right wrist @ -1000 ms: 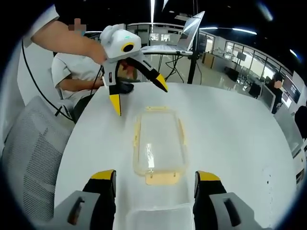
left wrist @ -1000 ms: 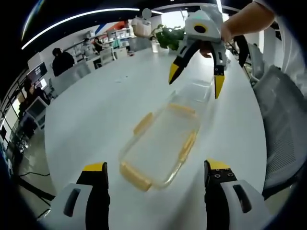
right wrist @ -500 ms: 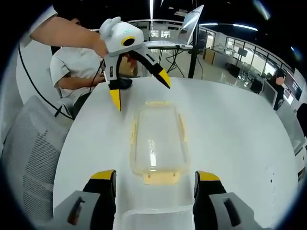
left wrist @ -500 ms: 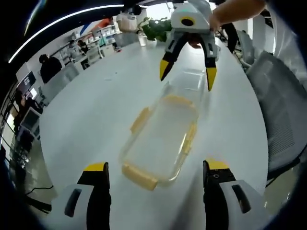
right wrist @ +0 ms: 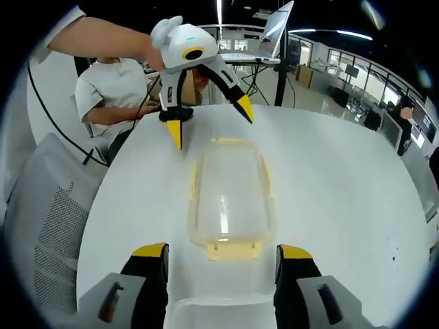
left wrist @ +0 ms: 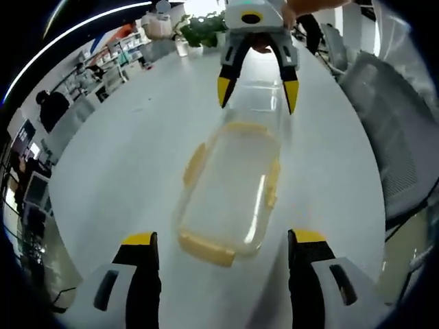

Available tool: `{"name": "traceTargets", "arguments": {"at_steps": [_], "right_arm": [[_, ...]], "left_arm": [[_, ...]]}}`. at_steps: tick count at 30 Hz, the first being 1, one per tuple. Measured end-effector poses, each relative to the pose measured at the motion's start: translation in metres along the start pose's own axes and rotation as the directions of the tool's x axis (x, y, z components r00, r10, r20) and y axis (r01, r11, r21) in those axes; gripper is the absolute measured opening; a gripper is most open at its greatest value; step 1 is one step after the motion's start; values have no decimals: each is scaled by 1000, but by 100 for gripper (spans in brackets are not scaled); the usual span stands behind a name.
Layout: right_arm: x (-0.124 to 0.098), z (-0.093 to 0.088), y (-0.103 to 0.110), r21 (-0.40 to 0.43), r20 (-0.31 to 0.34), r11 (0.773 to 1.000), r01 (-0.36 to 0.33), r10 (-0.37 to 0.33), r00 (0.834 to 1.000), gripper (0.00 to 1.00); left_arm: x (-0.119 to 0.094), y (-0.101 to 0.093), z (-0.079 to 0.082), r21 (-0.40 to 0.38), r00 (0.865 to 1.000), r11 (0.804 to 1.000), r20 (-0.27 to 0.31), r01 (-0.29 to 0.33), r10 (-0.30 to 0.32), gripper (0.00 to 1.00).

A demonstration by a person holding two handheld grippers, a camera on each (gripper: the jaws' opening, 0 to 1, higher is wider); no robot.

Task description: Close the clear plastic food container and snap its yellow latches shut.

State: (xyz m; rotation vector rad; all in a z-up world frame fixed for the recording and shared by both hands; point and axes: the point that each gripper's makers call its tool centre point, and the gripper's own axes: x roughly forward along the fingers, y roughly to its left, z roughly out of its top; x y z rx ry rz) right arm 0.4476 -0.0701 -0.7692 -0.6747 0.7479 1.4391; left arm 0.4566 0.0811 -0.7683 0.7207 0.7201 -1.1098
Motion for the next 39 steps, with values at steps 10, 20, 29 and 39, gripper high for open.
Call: {"name": "traceTargets", "arguments": {"at_steps": [10, 20, 29, 39], "right_arm": [[3, -2, -5, -14, -22, 1000, 4, -4, 1000, 62], [9, -4, -6, -26, -34, 1000, -13, 12, 999, 57], [13, -8, -8, -24, -53, 999, -22, 21, 998, 56], [21, -11, -11, -41, -88, 999, -23, 19, 996, 54]], "left_arm": [[0, 6, -9, 21, 999, 999, -35, 38, -37, 75], [4, 8, -14, 77, 994, 993, -72, 89, -84, 72], [9, 8, -18, 117, 988, 986, -112, 121, -108, 71], [10, 8, -23, 148, 983, 979, -138, 141, -121, 68]]}}
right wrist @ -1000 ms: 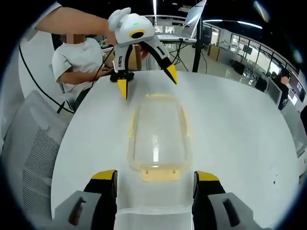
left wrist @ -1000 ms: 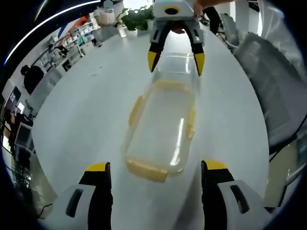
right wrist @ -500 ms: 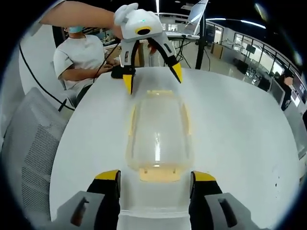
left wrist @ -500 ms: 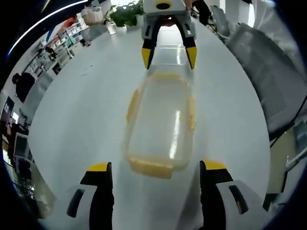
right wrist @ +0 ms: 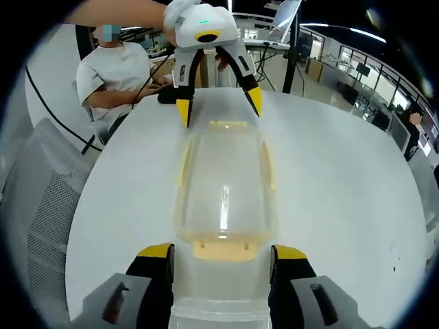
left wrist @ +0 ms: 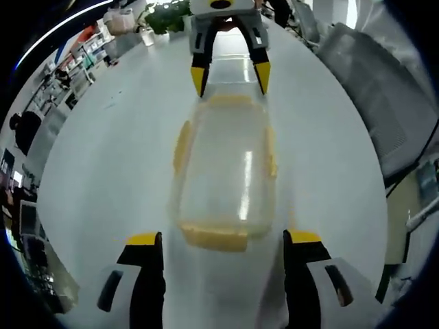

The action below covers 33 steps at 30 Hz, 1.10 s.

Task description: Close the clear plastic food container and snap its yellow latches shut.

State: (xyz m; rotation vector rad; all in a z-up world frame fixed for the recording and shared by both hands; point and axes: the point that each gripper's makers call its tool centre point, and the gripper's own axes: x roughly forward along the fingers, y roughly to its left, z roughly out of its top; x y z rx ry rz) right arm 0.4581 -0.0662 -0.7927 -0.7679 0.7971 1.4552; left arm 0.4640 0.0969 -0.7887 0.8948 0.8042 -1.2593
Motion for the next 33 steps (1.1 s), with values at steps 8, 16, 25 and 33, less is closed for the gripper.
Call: {"name": "traceTargets", "arguments": {"at_steps": [8, 16, 25, 33], "right_arm": [[1, 0, -2, -9, -10, 1000, 2, -2, 1000, 55], [0, -1, -4, 6, -30, 1000, 4, -4, 1000, 54], [2, -3, -6, 42, -59, 999, 13, -10, 998, 51], [6, -6, -10, 36, -100, 999, 32, -28, 995, 49]], "left_arm": [[2, 3, -2, 8, 1000, 1000, -15, -1, 1, 66], [4, 5, -1, 8, 1000, 1000, -17, 11, -10, 64], [6, 8, 1, 13, 1000, 1000, -23, 13, -13, 63], [11, 6, 0, 20, 999, 999, -40, 33, -32, 58]]}}
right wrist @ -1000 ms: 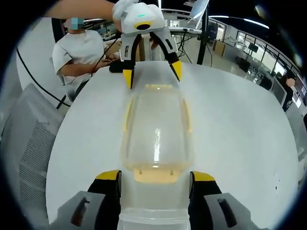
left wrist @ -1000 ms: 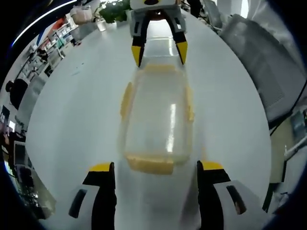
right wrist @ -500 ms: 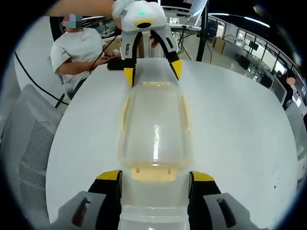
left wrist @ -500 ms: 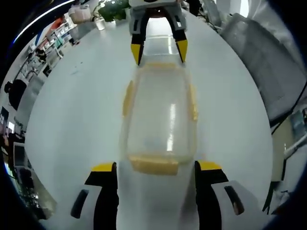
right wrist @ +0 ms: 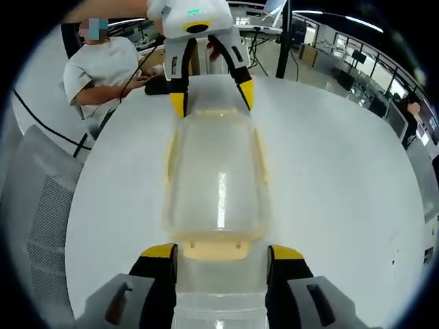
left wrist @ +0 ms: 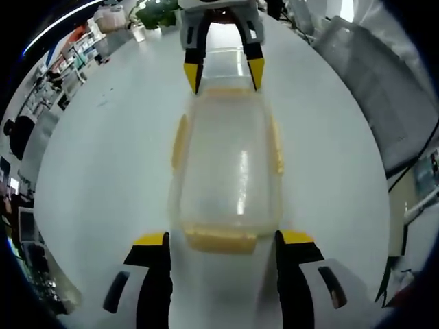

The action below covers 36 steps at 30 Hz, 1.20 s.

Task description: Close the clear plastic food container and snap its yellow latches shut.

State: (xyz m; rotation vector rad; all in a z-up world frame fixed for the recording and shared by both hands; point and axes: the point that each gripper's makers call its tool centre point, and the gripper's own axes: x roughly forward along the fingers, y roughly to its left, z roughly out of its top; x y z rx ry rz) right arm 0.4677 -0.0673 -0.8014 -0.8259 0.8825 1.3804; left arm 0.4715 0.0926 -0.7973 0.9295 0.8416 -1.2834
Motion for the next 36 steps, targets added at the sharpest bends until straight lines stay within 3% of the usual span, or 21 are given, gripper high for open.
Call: {"name": "traceTargets", "arguments": {"at_steps": [11, 21, 24, 36], "right_arm": [[2, 1, 2, -39, -25, 999, 2, -3, 1000, 44], [2, 0, 2, -33, -43, 999, 4, -6, 999, 39], [4, 0, 4, -43, -53, 999, -1, -1, 999, 37], [4, 1, 4, -51, -64, 999, -6, 2, 998, 37]], "left_arm": [[2, 0, -2, 22, 999, 999, -21, 26, -26, 48], [3, -1, -1, 28, 999, 999, -25, 44, -43, 45], [3, -1, -2, 28, 998, 998, -30, 48, -47, 38], [4, 0, -2, 5, 996, 998, -64, 57, -56, 38]]}}
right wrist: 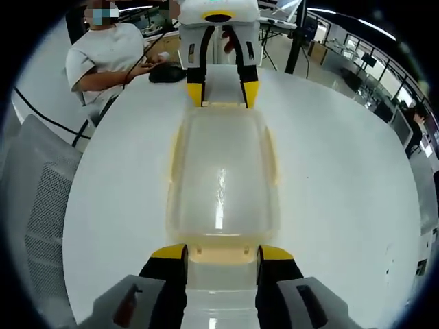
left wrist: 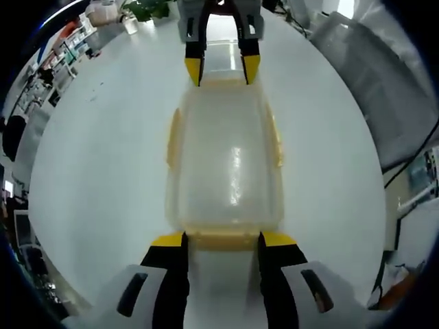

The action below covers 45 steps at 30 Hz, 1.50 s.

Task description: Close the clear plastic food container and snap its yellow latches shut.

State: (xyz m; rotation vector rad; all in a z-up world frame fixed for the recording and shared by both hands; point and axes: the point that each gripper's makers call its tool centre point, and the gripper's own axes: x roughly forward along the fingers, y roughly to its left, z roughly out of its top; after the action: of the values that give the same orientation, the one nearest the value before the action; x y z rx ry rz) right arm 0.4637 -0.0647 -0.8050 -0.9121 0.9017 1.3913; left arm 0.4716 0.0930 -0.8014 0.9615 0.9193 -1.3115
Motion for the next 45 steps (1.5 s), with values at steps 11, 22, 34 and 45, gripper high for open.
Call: {"name": "traceTargets", "arguments": {"at_steps": [11, 22, 34, 45], "right_arm": [[-1, -1, 0, -5, -13, 1000, -4, 4, 1000, 36], [-2, -2, -2, -16, -9, 1000, -9, 9, 1000, 34], [-6, -3, -2, -13, -3, 1000, -8, 8, 1000, 34], [-18, 1, -3, -2, 23, 1000, -5, 5, 1000, 34]], "left_arm": [[1, -1, -2, -18, 999, 1000, -37, 16, -16, 39], [0, -1, 0, -58, 999, 998, -37, -22, 20, 36], [-11, 2, 6, -48, 999, 998, -31, -28, 26, 36], [-19, 3, 11, -54, 999, 998, -30, -34, 33, 36]]}}
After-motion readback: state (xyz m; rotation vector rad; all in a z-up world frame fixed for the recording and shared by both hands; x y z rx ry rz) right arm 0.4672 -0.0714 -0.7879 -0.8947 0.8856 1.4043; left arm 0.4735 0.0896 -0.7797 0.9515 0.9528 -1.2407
